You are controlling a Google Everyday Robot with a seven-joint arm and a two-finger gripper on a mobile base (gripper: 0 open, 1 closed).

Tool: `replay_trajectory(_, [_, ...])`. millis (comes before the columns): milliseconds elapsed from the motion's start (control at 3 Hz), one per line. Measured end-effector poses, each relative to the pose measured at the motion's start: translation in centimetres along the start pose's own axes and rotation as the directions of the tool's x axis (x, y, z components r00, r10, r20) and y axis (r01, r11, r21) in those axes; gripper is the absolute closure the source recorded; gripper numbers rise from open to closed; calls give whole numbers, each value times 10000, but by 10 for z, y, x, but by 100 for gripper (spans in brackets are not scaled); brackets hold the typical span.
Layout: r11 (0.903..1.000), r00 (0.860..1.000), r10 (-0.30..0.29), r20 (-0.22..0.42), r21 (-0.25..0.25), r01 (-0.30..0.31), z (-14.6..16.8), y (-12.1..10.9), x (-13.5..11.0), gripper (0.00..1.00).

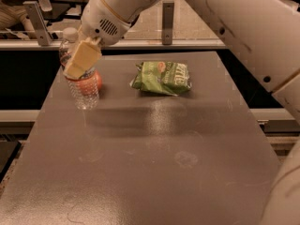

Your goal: Move water bottle near apple

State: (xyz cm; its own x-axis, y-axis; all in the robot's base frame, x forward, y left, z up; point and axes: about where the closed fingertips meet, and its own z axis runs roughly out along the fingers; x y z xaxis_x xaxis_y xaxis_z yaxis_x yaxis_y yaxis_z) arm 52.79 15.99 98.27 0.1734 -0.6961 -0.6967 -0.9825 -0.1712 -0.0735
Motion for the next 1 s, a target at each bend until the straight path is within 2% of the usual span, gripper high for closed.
replay_trajectory(667, [9994, 9985, 303, -450, -140, -310, 19, -11, 31, 100])
replay_trajectory(1000, [9988, 9980, 474, -415, 119, -469, 21, -16, 41, 83])
